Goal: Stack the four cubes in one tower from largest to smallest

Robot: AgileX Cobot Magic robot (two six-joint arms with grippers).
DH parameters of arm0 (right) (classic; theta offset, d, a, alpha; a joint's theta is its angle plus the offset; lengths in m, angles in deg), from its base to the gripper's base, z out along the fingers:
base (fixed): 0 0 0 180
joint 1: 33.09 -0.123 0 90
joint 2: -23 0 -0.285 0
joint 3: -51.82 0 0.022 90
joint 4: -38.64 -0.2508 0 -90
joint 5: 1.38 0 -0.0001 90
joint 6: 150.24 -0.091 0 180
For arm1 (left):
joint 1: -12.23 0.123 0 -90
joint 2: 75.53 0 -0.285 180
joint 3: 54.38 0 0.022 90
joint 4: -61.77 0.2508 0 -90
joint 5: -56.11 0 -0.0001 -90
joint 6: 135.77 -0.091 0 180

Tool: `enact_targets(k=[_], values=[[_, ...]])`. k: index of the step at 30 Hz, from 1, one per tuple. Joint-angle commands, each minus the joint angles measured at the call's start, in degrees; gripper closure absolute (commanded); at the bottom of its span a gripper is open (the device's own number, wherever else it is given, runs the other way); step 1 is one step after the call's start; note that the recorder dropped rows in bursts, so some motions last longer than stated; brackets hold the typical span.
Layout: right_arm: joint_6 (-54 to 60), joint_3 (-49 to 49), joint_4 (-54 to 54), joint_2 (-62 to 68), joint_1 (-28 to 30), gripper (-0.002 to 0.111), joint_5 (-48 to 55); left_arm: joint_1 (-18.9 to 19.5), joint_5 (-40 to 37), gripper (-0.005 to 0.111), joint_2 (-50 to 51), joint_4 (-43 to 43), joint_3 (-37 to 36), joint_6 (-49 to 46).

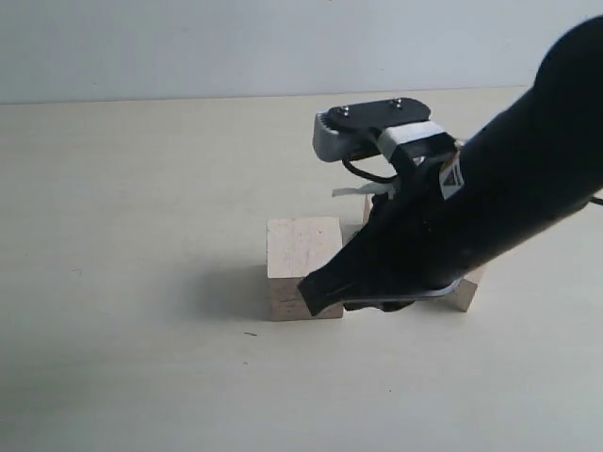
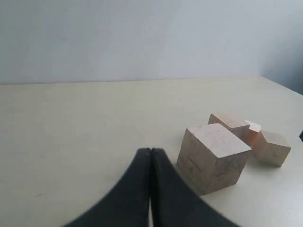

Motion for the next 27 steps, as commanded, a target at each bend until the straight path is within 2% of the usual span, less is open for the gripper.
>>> enact_targets(k=[1,6,14,21,27], values=[[0.5,3.1,-2.2,0.8,-1.1,0.107,-5.0,0.1,0.2,0.107,-0.4,-0.1,-0.2,-0.2],[4.2,3.1,-5.8,6.1,-1.1,0.108,-7.4,0.1,0.2,0.107,-0.4,-0.1,-0.2,-0.2],[6.1,1.8,-5.3,12.0,-1.1,0.108,-13.1,0.1,0.2,0.107,-0.4,-0.1,-0.2,-0.2],[7.4,-2.2,-4.0,17.4,-0.8,0.108,-13.5,0.1,0.2,0.107,-0.4,-0.1,-0.2,-0.2],[7.4,-8.8,-2.9,23.5,2.4,0.108,-12.6,0.1,0.2,0.107,-0.4,-0.1,-0.2,-0.2]])
